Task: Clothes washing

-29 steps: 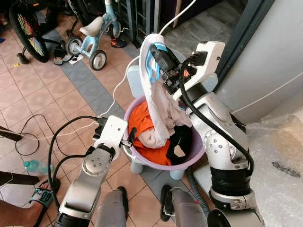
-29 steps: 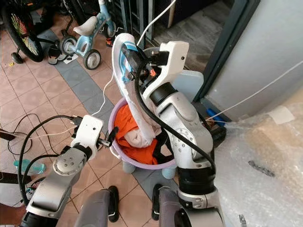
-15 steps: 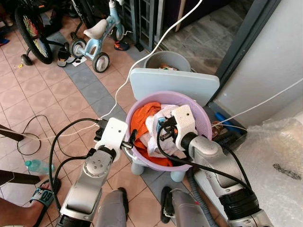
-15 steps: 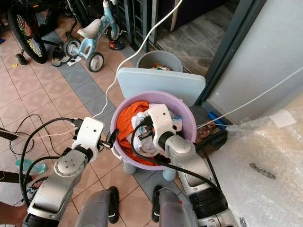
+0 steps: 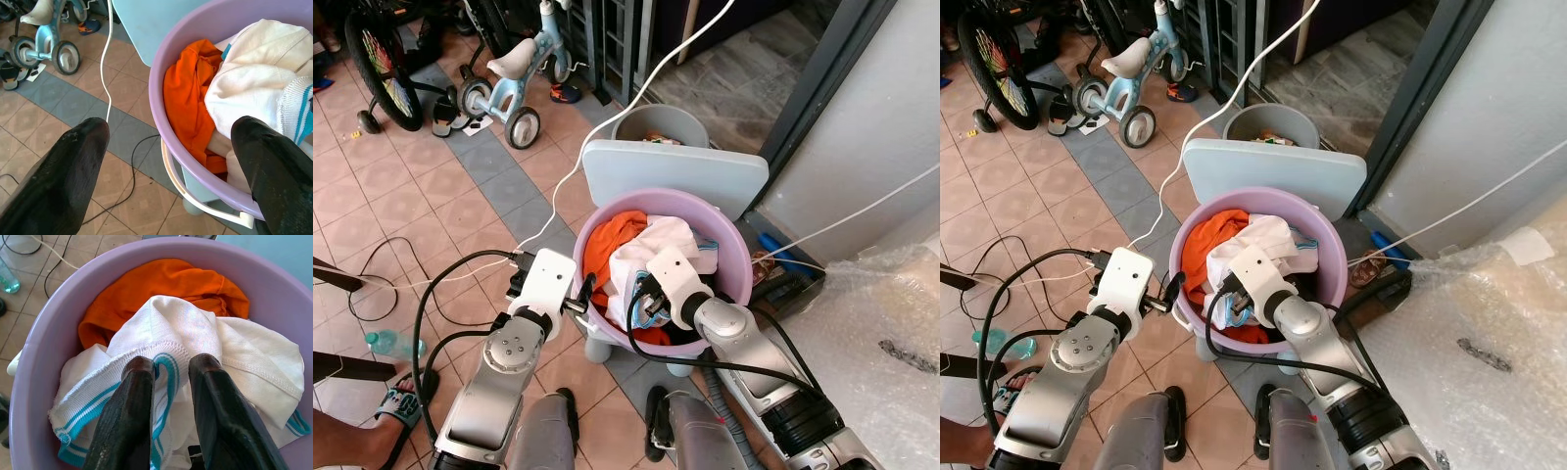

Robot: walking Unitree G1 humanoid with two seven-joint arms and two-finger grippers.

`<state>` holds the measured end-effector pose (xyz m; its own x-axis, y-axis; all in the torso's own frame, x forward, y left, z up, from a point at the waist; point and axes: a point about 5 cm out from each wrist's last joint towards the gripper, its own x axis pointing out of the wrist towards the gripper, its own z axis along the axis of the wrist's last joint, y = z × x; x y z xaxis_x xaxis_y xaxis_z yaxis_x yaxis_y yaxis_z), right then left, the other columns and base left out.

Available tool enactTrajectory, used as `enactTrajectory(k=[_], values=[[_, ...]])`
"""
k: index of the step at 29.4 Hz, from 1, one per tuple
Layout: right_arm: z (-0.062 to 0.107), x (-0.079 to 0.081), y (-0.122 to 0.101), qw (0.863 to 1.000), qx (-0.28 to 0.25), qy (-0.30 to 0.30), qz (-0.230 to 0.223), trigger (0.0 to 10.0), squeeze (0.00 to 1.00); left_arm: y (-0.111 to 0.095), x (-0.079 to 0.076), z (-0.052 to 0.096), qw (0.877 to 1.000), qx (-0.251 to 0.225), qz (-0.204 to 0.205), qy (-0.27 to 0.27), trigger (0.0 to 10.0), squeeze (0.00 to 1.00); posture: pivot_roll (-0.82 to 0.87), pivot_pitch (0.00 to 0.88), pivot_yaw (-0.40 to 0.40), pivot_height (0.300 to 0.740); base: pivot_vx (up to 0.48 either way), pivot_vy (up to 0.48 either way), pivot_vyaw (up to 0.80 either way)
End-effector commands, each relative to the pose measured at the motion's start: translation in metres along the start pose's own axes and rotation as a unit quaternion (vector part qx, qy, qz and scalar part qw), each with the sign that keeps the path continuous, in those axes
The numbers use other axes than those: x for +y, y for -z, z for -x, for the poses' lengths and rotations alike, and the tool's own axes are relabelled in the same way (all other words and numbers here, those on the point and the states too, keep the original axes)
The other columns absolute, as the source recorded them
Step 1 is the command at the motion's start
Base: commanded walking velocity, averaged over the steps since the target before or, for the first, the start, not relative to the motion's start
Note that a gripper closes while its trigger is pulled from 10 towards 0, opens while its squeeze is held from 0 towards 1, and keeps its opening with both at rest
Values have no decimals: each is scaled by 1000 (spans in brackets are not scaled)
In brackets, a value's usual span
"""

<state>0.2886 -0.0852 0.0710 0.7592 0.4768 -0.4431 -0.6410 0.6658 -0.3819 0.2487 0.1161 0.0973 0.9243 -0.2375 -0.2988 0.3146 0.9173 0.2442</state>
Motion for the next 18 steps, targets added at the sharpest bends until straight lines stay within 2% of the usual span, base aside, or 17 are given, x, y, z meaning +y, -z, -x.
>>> enactTrajectory(k=[1, 2, 5, 7, 11, 16, 18], values=[[-4, 2, 3, 997, 11, -9, 74, 10000, 1000, 1, -3, 5, 1000, 7, -3, 10, 10000, 0, 78, 236, 18, 740, 0, 0, 0], [-5, -1, 5, 996, 14, -4, 89, 10000, 1000, 2, -3, 6, 1000, 9, -2, 10, 10000, 0, 85, 247, 17, 740, 0, 0, 0], [-8, -8, 3, 996, 10, 16, 90, 10000, 1000, 3, -3, 10, 1000, 14, -1, 9, 10000, 0, 89, 257, 16, 740, 0, 0, 0], [-10, -13, -1, 994, 1, 31, 107, 10000, 1000, 4, -3, 14, 1000, 18, 1, 9, 10000, 0, 99, 274, 14, 740, 0, 0, 0], [-14, -14, -1, 993, -2, 43, 108, 10000, 1000, -2, -6, 20, 1000, 18, 8, 12, 10000, 0, 109, 301, 8, 740, 0, 0, 0], [-26, -5, 4, 998, 5, 24, 62, 10000, 1000, -9, -14, 29, 999, 18, 15, 23, 10000, 0, 132, 345, 2, 740, 0, 0, 0], [-28, -4, 4, 998, 5, 21, 59, 10000, 1000, -8, -14, 30, 999, 20, 17, 23, 10000, 0, 132, 345, 2, 740, 0, 0, 0]])
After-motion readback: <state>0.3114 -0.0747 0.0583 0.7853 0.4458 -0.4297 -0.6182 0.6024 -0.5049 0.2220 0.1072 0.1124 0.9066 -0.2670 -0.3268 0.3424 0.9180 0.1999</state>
